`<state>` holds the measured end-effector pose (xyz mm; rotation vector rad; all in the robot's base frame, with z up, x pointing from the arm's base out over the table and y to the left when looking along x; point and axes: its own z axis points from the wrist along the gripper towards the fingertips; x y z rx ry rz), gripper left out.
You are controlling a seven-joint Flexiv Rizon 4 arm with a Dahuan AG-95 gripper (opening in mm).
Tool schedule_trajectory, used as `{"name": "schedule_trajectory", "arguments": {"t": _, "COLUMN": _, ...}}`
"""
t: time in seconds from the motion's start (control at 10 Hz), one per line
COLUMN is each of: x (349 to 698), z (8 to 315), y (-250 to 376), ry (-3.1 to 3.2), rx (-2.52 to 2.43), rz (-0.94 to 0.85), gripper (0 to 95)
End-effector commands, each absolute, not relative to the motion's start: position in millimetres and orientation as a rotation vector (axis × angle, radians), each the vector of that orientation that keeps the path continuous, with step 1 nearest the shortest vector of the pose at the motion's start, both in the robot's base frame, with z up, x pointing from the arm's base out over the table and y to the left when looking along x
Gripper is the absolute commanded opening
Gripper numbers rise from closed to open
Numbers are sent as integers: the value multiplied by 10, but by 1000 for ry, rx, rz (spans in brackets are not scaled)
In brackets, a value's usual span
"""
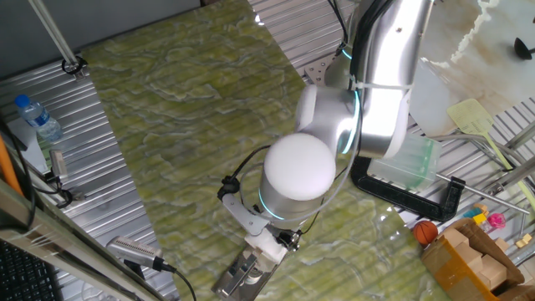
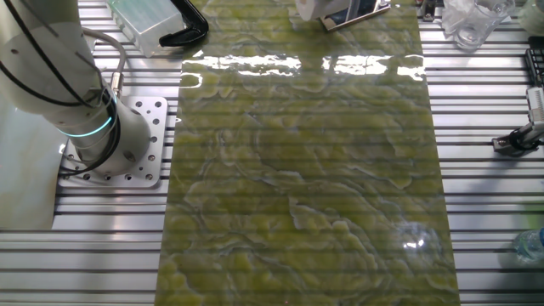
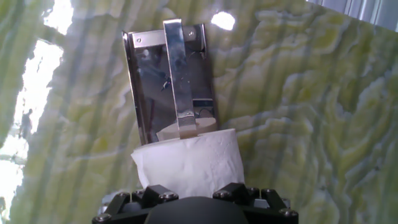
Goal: Take the roll of paper down from the shelf
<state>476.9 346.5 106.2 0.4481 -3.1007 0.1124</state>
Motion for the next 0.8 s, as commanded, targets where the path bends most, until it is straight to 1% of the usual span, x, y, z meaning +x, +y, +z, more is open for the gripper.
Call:
{"name": "schedule_trajectory", "arguments": {"t": 0.1, "x": 4722, "z": 1059, "y": 3463, "ry": -3095, "rx": 449, "rz": 119, "gripper": 0}}
{"name": "schedule_trajectory", "arguments": {"t": 0.6, "x": 4583, "z": 1093, "y": 3323, "ry": -3082, "rx": 485, "rz": 118, "gripper": 0}}
{"name": "schedule_trajectory", "arguments": {"t": 0.8, "x": 4486, "z": 1157, "y": 3169, "ry": -3078, "rx": 520, "rz": 110, "gripper": 0}}
